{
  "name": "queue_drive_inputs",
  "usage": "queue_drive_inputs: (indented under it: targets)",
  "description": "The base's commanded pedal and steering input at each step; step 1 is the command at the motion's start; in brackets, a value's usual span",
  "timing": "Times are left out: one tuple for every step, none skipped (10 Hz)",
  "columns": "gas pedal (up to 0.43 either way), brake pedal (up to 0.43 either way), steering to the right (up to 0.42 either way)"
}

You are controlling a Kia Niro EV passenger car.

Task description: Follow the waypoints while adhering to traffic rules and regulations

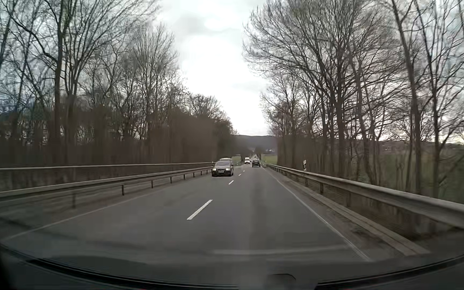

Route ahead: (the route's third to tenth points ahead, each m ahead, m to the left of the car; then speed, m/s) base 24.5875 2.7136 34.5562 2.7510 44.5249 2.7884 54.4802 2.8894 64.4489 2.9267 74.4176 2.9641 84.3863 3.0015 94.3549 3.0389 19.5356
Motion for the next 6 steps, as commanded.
queue_drive_inputs:
  targets:
    - [0.157,0.000,0.003]
    - [0.169,0.000,0.003]
    - [0.169,0.000,0.003]
    - [0.169,0.000,0.004]
    - [0.169,0.000,0.003]
    - [0.177,0.000,0.004]
